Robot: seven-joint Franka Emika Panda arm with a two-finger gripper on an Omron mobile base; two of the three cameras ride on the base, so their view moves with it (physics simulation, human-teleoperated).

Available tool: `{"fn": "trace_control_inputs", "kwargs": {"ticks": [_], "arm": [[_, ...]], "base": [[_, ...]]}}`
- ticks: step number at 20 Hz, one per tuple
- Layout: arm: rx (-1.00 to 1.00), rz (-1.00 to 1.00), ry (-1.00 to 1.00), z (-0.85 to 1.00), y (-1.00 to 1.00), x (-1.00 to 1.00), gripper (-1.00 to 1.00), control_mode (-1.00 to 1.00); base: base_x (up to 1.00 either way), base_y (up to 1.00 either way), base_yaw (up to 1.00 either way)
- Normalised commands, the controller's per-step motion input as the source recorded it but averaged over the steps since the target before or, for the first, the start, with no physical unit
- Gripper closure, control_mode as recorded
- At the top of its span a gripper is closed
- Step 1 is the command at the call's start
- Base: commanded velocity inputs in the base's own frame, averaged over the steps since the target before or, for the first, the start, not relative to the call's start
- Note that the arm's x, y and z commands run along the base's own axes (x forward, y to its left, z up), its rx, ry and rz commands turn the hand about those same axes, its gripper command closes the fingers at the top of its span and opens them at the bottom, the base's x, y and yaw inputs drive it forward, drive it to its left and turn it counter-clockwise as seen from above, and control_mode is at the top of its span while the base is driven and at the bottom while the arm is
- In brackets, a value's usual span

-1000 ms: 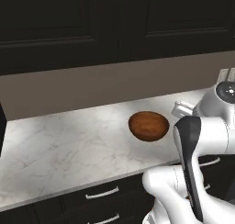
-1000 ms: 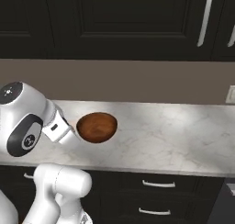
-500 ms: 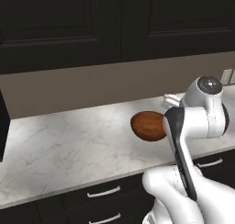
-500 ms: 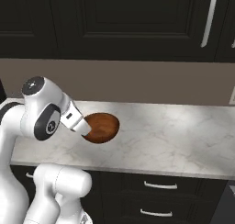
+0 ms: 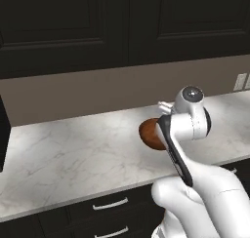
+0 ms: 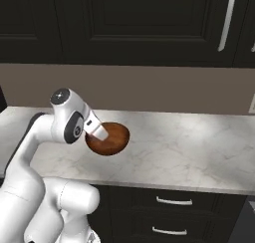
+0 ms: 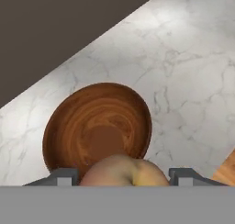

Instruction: Take the lime, peach, and bell pepper from the freezer and place them in the bowl on the counter.

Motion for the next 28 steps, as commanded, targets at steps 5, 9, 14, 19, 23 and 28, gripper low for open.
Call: {"fn": "trace_control_inputs", "kwargs": {"ticks": [5,9,14,19,23,28], "arm": [[0.00,0.01,0.05,-0.55,0.11,0.77,1.00,-1.00],[0.04,0.03,0.07,-0.52,0.00,0.53,1.00,-1.00],[0.03,0.04,0.08,-0.40,0.00,0.32,1.00,-1.00],[0.00,0.03,0.02,-0.32,0.00,0.12,-1.00,-1.00],[0.00,0.00,0.00,0.00,0.00,0.00,-1.00,-1.00],[0.00,0.00,-0.01,0.28,0.00,-0.02,-1.00,-1.00]], "base": [[0.00,0.00,0.00],[0.00,0.00,0.00],[0.00,0.00,0.00],[0.00,0.00,0.00],[0.00,0.00,0.00],[0.00,0.00,0.00]]}}
